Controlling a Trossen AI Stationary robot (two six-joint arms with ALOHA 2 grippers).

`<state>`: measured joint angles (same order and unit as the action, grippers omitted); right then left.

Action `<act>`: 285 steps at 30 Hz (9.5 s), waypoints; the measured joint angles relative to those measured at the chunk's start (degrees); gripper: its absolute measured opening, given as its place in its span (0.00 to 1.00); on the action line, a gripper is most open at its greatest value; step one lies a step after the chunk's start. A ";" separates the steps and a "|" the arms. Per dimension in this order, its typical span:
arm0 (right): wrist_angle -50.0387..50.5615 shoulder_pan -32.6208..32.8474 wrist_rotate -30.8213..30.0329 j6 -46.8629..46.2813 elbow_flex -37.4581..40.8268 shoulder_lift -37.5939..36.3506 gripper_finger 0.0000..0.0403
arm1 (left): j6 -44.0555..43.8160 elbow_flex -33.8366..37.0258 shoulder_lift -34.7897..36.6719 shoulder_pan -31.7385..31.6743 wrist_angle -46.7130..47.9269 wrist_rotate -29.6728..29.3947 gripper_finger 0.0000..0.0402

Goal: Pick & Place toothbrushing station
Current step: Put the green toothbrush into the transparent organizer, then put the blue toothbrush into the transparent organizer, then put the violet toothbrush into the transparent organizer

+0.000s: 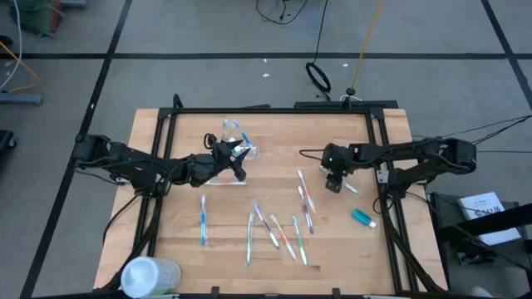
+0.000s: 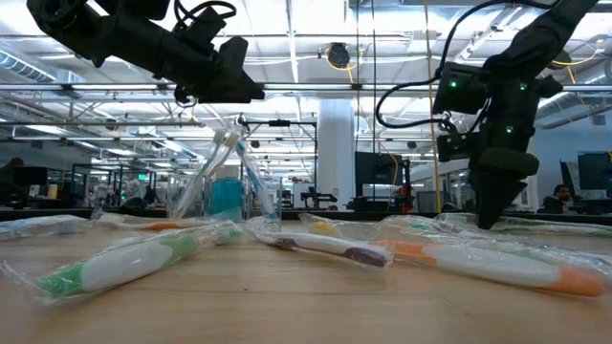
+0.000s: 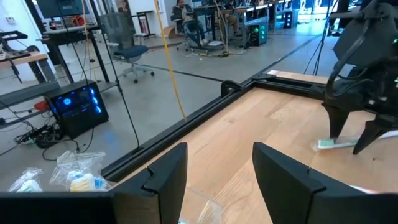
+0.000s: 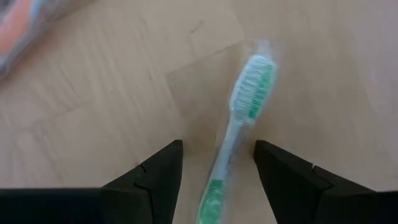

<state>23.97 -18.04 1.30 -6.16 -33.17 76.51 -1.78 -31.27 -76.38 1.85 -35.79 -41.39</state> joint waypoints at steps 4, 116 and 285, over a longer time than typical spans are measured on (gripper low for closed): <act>-1.62 0.00 0.47 5.75 0.07 0.49 0.45 | 0.03 0.00 0.00 0.00 0.00 0.68 0.47; -35.62 2.06 -10.25 22.34 -26.60 4.13 0.40 | -31.61 -18.09 8.57 3.81 52.95 16.64 0.47; -0.15 13.64 -4.19 -26.59 -15.06 -1.01 0.40 | -25.71 -15.13 0.16 -3.62 47.98 -16.94 0.37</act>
<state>23.82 -4.40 -2.88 -32.75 -48.23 75.50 -27.49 -46.39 -76.22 -1.78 12.19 -58.33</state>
